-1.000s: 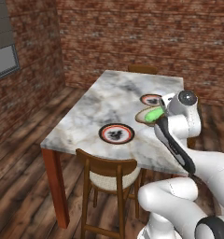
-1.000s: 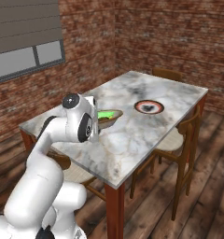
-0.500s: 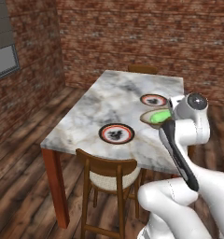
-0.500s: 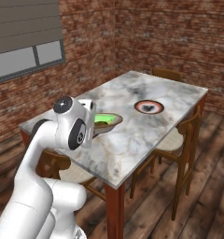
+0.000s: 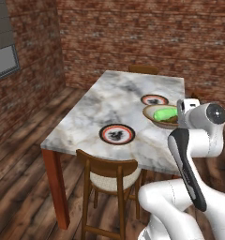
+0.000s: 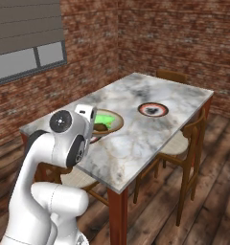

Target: Pick the chicken drumstick and corn from their plates and place them in the bowl. Then put the bowl in the fridge.

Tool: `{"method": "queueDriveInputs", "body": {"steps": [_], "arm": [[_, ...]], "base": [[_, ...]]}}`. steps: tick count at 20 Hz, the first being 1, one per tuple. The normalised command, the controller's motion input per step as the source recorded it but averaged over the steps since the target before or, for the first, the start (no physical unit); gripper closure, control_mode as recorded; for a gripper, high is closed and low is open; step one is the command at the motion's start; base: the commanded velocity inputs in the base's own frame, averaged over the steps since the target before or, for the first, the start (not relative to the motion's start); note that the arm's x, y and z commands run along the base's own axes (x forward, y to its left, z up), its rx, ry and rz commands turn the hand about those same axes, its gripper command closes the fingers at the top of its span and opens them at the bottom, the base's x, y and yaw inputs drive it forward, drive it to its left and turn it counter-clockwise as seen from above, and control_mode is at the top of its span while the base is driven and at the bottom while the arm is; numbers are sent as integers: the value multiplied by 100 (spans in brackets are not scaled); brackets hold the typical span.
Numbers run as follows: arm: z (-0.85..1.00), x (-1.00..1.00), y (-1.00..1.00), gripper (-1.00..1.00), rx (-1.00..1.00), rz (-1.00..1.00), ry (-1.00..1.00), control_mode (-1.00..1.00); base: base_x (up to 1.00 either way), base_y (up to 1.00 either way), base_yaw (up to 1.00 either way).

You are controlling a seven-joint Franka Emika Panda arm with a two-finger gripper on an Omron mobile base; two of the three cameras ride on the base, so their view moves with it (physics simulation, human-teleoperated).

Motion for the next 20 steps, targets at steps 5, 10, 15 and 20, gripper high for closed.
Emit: {"method": "queueDriveInputs", "body": {"steps": [5, 10, 15, 20], "arm": [[24, -17, 3, 100, 0, 0, 0, -100], [24, -14, 2, 100, 0, 0, 0, -100], [1, -1, 1, 100, -1, 0, 3, -100], [0, 0, 0, 100, 0, 0, 0, -100]], "base": [[0, 0, 0], [0, 0, 0], [0, 0, 0], [0, 0, 0]]}}
